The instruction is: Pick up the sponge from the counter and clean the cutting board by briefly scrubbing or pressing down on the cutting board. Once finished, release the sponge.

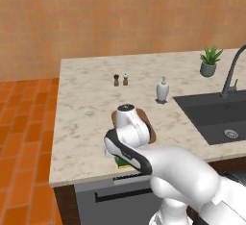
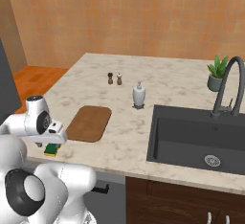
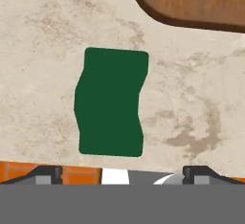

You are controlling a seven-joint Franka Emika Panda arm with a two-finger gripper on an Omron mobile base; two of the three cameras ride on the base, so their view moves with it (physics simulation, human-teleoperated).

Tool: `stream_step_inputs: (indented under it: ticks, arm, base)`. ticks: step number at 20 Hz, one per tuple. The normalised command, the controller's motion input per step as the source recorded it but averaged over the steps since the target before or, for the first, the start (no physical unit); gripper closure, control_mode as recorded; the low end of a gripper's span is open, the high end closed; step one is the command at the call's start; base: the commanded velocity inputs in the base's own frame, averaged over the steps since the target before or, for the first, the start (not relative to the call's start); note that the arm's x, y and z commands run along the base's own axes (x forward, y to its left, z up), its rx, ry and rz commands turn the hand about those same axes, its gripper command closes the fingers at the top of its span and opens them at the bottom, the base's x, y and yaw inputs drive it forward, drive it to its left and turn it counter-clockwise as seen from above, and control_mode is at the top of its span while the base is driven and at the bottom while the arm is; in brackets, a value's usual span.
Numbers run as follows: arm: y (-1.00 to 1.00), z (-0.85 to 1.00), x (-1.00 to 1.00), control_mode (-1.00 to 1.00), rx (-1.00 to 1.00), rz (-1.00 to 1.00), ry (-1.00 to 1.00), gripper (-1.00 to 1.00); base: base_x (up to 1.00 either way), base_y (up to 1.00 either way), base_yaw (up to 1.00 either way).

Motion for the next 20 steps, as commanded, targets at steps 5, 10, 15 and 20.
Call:
stream_step_inputs:
  ticks: [5, 10, 15, 20]
  arm:
    - [0.05, -0.21, 0.39, -1.0, 0.0, 0.01, 0.01, -1.0]
    - [0.23, -0.31, 0.18, -1.0, 0.0, 0.0, 0.01, -1.0]
    - [0.08, -0.23, 0.07, -1.0, -0.01, 0.0, 0.0, -1.0]
    - [0.0, -0.33, 0.0, -1.0, -0.02, 0.0, 0.0, -1.0]
  base:
    - [0.0, 0.0, 0.0]
    - [0.0, 0.0, 0.0]
    - [0.0, 0.0, 0.0]
    - [0.0, 0.0, 0.0]
